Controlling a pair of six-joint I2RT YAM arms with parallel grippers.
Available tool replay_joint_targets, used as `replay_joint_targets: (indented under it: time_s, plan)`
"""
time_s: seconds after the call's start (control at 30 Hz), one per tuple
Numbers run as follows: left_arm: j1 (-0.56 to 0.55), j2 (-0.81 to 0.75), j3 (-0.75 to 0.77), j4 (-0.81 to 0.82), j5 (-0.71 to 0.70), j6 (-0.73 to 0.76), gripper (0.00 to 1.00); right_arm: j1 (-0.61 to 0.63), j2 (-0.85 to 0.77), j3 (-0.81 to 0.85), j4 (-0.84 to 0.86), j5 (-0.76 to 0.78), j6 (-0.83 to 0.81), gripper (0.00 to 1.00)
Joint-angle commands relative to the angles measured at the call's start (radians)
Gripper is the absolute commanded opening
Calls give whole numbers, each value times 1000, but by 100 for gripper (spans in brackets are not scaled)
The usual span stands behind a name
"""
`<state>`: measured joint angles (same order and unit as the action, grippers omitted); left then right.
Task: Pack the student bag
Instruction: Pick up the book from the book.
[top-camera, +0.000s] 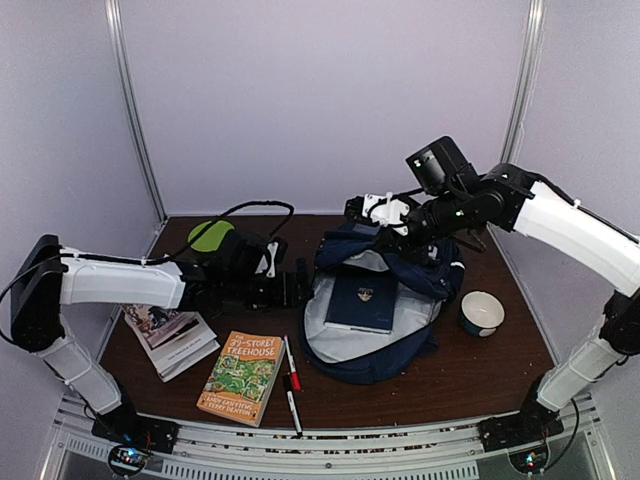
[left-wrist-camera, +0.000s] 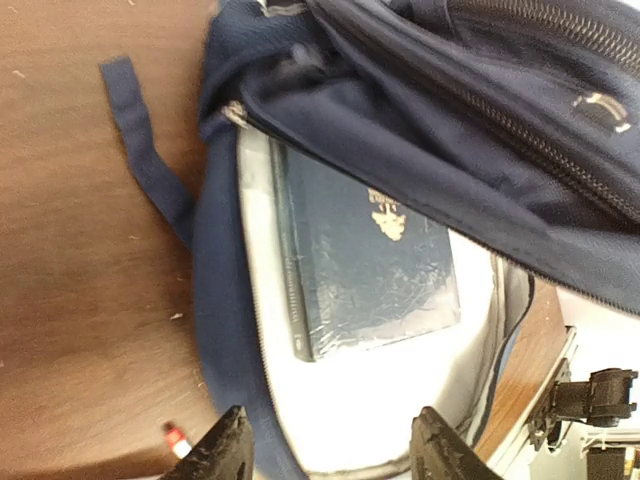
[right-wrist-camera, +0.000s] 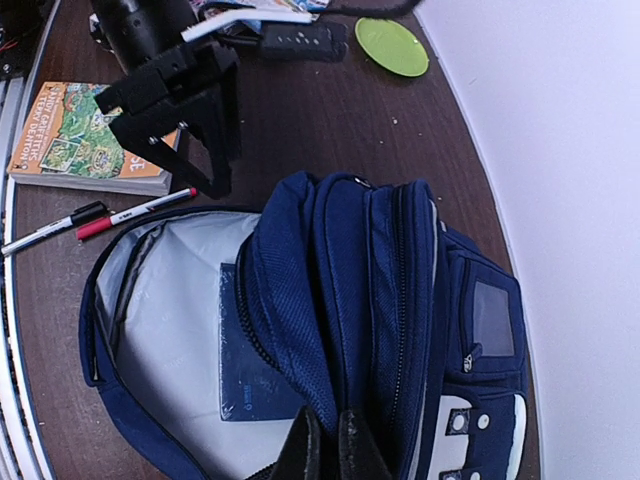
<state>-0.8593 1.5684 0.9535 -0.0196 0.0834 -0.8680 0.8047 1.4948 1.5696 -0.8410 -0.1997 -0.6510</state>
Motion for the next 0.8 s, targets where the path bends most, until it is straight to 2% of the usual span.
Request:
replay_joint_targets:
  time_s: [0.0, 0.13, 0.33, 0.4, 0.6, 0.67, 0.77]
  plan:
    - [8, -81, 71, -320, -108, 80, 58, -47, -82, -64, 137, -23, 24, 0]
    - [70, -222, 2, -410, -191, 55, 63, -104, -129, -195, 225, -99, 96, 0]
    - [308, -487, -154, -438, -176, 2, 72, -142, -189, -338, 344, -146, 145, 0]
    - [380, -524, -195, -425, -150, -30, 73, -146, -194, -347, 349, -154, 148, 0]
    - [428, -561, -302, -341, -212, -203, 74, -148, -184, -325, 337, -180, 156, 0]
    - [491, -584, -334, -326, -199, -216, 75, -148, -182, -320, 330, -182, 156, 0]
    - [617, -616, -342, -326, -162, -154, 75, -147, -188, -319, 329, -184, 156, 0]
